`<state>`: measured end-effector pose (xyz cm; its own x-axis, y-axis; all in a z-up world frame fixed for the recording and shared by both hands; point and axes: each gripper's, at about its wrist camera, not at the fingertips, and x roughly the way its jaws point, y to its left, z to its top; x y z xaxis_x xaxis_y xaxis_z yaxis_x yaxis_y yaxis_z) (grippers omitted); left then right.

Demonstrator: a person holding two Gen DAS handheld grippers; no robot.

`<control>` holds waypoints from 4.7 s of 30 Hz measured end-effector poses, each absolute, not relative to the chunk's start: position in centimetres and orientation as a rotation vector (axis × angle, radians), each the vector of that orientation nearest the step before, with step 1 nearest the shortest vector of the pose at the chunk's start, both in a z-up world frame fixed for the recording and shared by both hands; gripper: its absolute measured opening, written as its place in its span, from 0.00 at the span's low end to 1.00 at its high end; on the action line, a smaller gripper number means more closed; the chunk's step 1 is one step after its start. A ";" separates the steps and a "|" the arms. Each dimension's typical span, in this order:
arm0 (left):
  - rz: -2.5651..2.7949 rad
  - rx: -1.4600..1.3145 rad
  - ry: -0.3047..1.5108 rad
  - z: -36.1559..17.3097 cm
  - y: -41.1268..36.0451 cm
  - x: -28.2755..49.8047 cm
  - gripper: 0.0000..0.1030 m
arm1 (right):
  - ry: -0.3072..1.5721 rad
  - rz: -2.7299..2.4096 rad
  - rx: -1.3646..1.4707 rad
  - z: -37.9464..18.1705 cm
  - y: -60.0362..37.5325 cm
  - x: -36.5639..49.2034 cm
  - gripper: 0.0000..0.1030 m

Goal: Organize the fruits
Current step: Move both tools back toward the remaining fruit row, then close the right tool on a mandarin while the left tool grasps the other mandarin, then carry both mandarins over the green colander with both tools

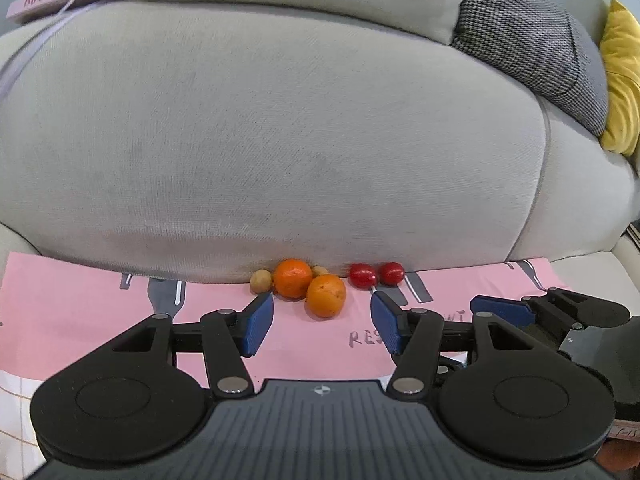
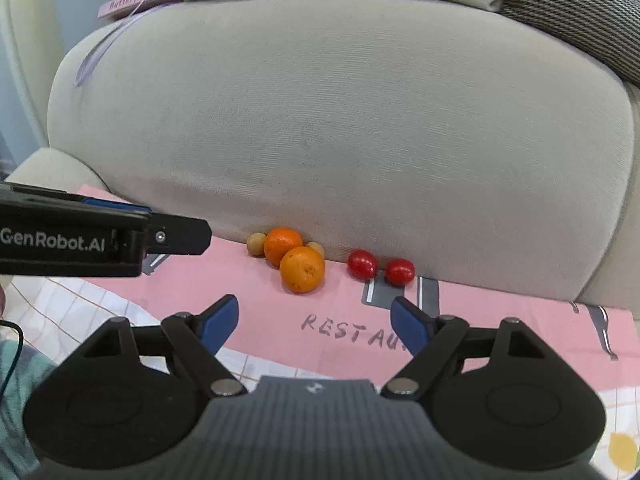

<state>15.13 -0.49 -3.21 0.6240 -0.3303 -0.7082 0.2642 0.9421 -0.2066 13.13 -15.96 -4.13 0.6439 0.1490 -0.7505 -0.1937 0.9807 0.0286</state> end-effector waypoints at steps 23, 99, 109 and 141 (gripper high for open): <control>-0.363 -0.207 0.937 -10.1 1.8 22.0 0.55 | 0.958 0.273 -0.062 -10.4 -14.1 21.1 0.53; -0.336 -0.104 0.911 -5.6 -3.4 16.7 0.45 | 0.878 0.326 0.020 -5.0 -18.2 12.2 0.41; -0.422 -0.068 0.877 -2.8 -6.1 11.9 0.45 | 0.847 0.284 0.045 -3.1 -21.4 6.5 0.41; -0.719 0.153 0.925 -4.8 -17.8 5.7 0.45 | 0.897 0.142 -0.058 -5.2 -29.3 0.0 0.41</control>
<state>5.66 -17.83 -4.79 0.3902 -0.5000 -0.7731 0.6256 0.7601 -0.1757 -0.03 -29.28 -5.25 0.6154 0.0991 -0.7820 -0.1472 0.9891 0.0095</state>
